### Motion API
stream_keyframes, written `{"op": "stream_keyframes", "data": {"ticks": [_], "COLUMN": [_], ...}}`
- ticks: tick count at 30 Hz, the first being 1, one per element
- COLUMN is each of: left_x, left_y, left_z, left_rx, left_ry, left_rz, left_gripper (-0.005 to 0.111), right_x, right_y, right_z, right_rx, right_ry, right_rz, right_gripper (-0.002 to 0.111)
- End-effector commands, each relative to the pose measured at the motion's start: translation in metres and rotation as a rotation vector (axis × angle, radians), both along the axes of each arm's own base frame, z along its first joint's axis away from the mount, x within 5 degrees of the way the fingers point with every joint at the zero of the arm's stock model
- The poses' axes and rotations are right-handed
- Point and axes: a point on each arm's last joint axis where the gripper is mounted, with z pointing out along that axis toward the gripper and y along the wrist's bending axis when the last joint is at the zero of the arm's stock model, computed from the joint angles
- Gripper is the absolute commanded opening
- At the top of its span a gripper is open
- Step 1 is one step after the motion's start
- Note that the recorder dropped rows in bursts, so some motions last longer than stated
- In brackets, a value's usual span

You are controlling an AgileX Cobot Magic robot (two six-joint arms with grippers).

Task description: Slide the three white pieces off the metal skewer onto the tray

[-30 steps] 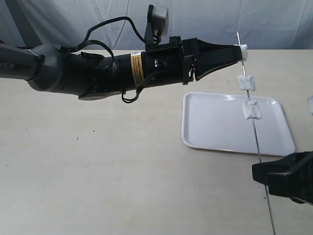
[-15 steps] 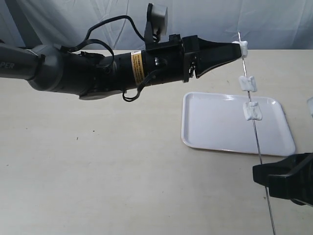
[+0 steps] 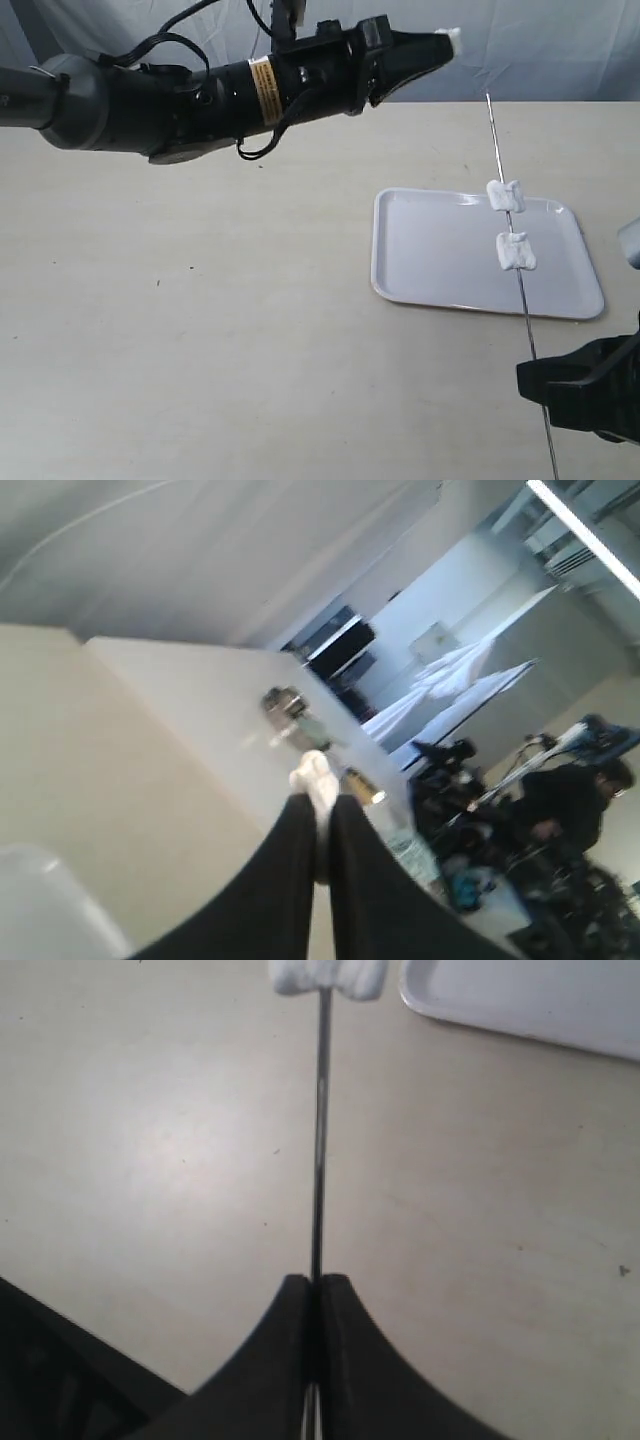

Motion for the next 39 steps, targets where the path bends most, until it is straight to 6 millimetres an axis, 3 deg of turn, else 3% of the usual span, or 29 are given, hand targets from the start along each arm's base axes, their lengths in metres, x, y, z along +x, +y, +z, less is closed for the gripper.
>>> {"op": "stream_keyframes", "data": {"ticks": [1, 12, 15, 21, 24, 32, 36, 39], "left_x": [-0.002, -0.008, -0.008, -0.005, -0.005, -0.003, -0.001, 0.004], "left_y": [-0.002, -0.024, -0.031, -0.044, -0.047, -0.048, -0.046, -0.035], "left_z": [-0.032, -0.123, -0.137, -0.145, -0.145, -0.143, -0.136, -0.115], "left_rx": [0.337, 0.546, 0.565, 0.595, 0.599, 0.579, 0.535, 0.405], "left_ry": [-0.021, 0.143, 0.145, 0.124, 0.108, 0.125, 0.143, 0.148], "left_rz": [-0.021, -0.077, -0.090, -0.079, -0.087, -0.064, -0.080, -0.140], "left_gripper": [0.000, 0.000, 0.000, 0.000, 0.006, 0.044, 0.044, 0.042], "right_x": [0.001, 0.002, 0.002, 0.002, 0.002, 0.002, 0.002, 0.002], "right_y": [-0.001, 0.000, 0.000, 0.000, 0.000, 0.000, 0.000, 0.000], "right_z": [0.001, 0.001, 0.001, 0.001, 0.002, 0.002, 0.002, 0.002], "right_rx": [0.008, 0.018, 0.017, 0.017, 0.017, 0.018, 0.016, 0.016], "right_ry": [-0.025, -0.027, -0.029, -0.029, -0.032, -0.033, -0.031, -0.032], "right_rz": [-0.011, -0.018, -0.017, -0.017, -0.017, -0.018, -0.016, -0.014], "right_gripper": [-0.001, -0.001, -0.001, -0.001, -0.001, -0.001, -0.001, -0.001]}}
